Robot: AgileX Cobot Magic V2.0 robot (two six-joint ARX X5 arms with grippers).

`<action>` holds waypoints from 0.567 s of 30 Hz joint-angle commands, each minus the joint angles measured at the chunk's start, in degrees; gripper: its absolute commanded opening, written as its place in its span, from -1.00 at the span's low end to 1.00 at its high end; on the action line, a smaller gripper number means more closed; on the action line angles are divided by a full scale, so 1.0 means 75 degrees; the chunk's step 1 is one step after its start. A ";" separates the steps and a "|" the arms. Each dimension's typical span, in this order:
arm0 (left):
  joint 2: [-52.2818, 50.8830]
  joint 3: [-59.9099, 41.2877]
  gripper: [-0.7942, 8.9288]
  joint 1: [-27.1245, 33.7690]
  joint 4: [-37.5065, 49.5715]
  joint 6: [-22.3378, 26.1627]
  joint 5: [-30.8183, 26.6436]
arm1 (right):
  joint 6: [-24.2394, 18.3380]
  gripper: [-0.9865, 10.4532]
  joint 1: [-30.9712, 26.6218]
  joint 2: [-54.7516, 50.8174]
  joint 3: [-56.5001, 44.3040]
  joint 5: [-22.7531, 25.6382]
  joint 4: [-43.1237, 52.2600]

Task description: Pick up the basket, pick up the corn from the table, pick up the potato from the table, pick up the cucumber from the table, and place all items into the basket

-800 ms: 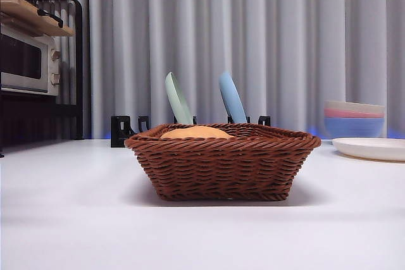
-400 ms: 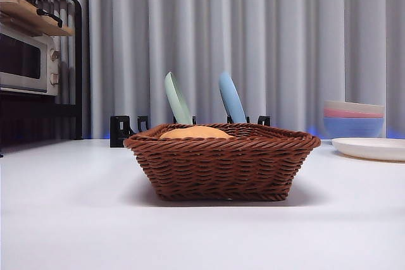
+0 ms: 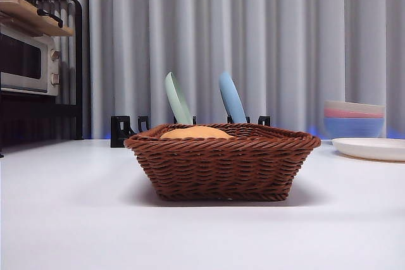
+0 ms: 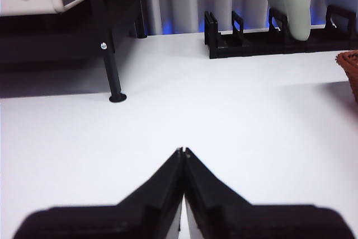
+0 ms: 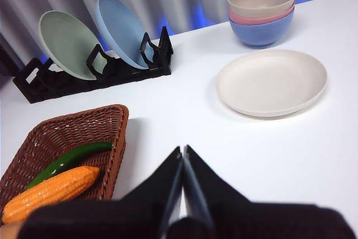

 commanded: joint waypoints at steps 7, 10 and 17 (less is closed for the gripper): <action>-0.0458 -0.0105 -0.84 0.0026 -0.0592 -0.0052 0.0006 | 0.0067 -0.82 0.0006 0.0000 -0.0017 0.0026 0.0044; -0.0458 -0.0105 -0.84 0.0026 -0.0592 -0.0052 -0.0006 | 0.0067 -0.82 0.0006 0.0000 -0.0017 0.0029 0.0047; -0.0458 -0.0105 -0.84 0.0026 -0.0592 -0.0052 -0.0006 | 0.0067 -0.82 0.0006 0.0000 -0.0017 0.0026 0.0047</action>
